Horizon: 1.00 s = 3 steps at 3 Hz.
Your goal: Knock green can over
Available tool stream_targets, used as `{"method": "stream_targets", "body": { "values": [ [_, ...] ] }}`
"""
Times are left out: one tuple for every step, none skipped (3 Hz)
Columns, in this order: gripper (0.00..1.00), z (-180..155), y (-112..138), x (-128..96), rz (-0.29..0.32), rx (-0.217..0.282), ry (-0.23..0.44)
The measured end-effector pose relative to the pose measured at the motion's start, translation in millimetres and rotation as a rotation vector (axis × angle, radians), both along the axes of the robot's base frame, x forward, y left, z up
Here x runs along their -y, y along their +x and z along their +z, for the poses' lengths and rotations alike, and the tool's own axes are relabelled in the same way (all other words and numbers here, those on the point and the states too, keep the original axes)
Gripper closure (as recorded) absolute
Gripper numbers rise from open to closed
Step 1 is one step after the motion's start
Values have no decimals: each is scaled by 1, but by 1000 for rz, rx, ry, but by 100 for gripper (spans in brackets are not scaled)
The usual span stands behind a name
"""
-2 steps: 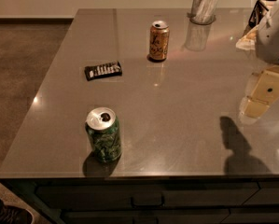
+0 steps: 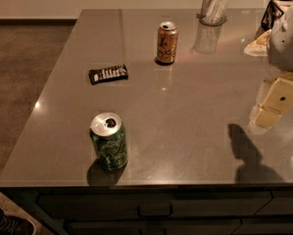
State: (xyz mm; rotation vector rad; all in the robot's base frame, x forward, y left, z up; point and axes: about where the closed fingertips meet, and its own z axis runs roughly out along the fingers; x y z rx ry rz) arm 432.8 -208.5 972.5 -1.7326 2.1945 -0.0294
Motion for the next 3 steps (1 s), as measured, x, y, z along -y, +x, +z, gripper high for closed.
{"method": "stream_targets", "body": {
  "values": [
    [0, -10, -15, -20, 61, 11, 99],
    [0, -25, -33, -55, 103, 33, 258],
    [0, -33, -49, -120, 198, 39, 479]
  ]
}}
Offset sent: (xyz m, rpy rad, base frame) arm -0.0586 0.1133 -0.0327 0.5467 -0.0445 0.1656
